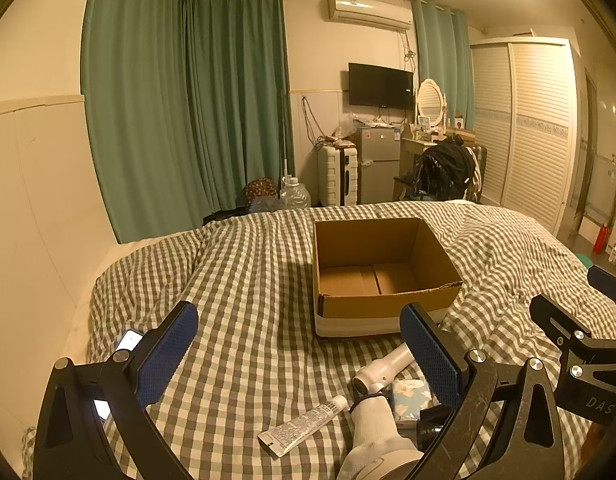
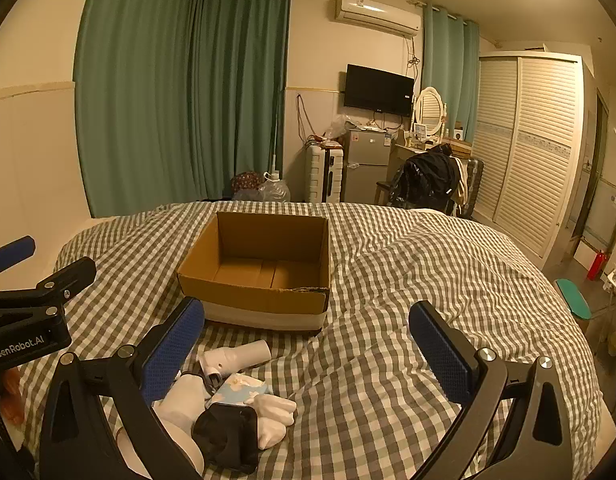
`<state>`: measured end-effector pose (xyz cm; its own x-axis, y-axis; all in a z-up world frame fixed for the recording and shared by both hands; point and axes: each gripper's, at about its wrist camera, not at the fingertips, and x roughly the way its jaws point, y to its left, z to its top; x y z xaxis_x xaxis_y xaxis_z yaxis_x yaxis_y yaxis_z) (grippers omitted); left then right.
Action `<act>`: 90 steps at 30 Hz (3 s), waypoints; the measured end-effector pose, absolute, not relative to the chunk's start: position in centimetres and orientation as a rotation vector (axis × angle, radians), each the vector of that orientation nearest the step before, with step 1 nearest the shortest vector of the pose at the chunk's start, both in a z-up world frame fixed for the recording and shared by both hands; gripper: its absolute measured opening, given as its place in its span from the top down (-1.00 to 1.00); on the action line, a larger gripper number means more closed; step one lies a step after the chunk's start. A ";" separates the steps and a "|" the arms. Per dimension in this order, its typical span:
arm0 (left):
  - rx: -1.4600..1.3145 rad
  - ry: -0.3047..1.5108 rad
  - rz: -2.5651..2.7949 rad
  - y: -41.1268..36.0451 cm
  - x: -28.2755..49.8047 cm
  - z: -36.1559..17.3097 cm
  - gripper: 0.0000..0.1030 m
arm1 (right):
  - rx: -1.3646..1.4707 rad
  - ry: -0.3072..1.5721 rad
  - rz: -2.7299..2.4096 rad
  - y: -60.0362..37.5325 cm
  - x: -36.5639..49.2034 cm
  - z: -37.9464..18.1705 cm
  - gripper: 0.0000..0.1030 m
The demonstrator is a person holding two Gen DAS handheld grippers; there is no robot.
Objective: Organize objects
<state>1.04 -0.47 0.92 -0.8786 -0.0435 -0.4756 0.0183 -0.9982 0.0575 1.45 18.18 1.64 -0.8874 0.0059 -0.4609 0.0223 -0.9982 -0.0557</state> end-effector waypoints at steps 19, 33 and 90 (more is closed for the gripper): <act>0.761 -0.095 -3.011 -0.6 1.3 0.8 -1.00 | 0.757 0.100 -3.022 17.7 1.5 1.3 -0.99; 0.742 -0.087 -3.015 -0.7 1.9 1.3 -1.00 | 0.742 0.101 -3.018 17.5 2.2 2.0 -0.99; 1.254 -0.093 -2.956 -5.2 2.8 -7.1 0.70 | 1.334 0.376 -2.694 12.9 1.2 -9.7 -0.85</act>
<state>2.79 -5.16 -7.14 -0.6930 0.0429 -0.7197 -0.0882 -0.9958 0.0256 1.23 12.93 -9.67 -0.6072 0.0099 -0.7945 0.2079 -0.9631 -0.1710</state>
